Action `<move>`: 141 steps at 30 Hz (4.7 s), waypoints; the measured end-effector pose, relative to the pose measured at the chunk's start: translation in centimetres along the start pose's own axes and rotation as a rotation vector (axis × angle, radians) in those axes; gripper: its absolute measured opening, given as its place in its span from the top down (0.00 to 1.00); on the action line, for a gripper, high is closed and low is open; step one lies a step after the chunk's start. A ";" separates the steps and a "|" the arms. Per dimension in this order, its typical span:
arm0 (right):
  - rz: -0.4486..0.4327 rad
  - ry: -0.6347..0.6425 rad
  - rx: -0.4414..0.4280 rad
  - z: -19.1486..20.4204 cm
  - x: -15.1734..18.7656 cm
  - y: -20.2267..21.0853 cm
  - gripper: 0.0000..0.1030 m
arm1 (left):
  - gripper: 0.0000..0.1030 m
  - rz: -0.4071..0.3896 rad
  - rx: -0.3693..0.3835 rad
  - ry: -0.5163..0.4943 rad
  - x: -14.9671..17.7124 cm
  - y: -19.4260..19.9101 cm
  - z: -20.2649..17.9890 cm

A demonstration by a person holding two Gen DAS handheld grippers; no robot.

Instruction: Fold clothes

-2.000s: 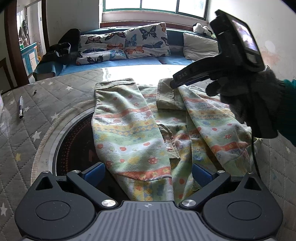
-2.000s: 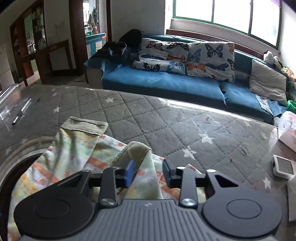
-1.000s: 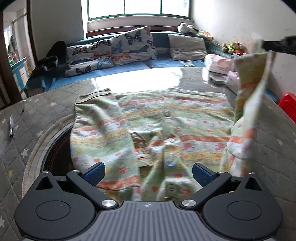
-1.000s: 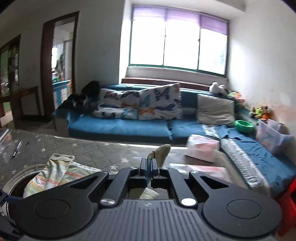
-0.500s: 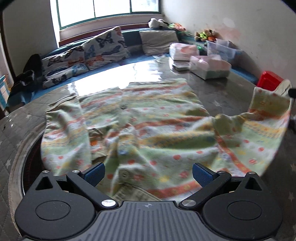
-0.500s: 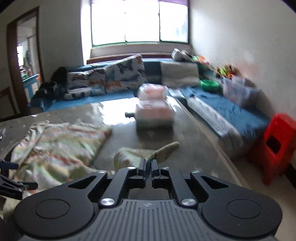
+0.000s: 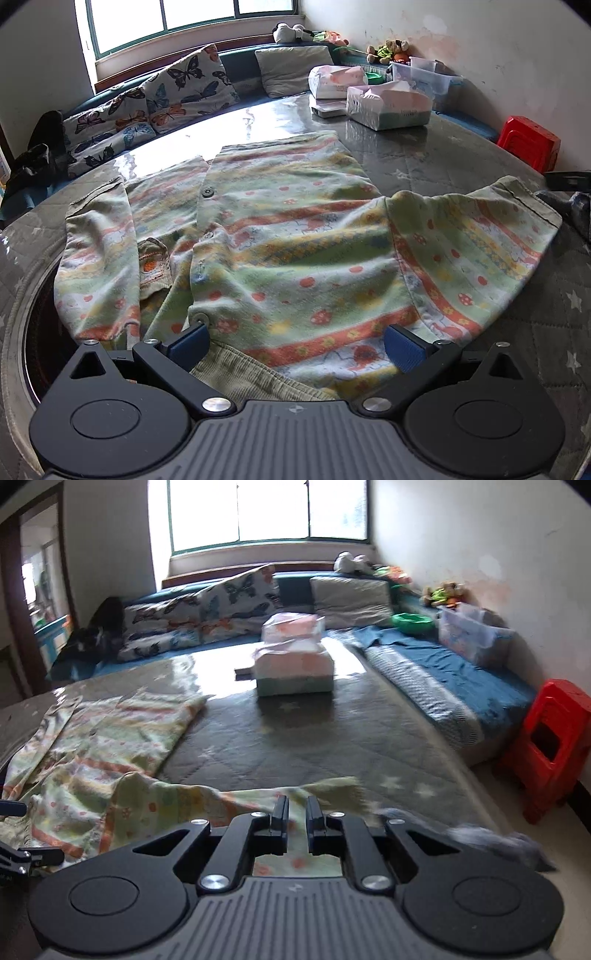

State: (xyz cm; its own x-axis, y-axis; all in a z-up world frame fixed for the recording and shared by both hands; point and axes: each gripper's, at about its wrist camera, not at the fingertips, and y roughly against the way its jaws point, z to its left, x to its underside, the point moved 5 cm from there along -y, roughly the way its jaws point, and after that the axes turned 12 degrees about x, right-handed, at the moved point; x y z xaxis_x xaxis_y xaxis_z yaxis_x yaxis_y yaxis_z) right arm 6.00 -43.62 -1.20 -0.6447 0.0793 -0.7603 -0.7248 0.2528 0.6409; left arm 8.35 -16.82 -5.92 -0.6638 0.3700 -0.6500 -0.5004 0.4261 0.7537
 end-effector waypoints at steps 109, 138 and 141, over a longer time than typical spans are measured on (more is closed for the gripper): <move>0.082 0.485 -0.717 33.1 2.8 2.9 0.87 | 0.95 -0.444 -0.244 0.579 -0.4 15.0 30.5; -0.004 0.734 -0.868 33.9 7.9 11.6 0.84 | 0.92 -0.447 -0.470 0.892 20.3 25.3 30.2; -0.010 0.694 -0.861 33.1 6.6 11.5 0.77 | 0.87 -0.457 -0.482 0.848 19.2 25.7 29.5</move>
State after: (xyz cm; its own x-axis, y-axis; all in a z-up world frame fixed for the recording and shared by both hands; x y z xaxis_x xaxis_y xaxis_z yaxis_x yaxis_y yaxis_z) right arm 1.43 -8.32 -2.38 -0.4384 -0.5453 -0.7145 -0.4839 -0.5267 0.6989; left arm -0.81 25.59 -1.90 -0.4345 -0.5138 -0.7397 -0.8418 -0.0603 0.5364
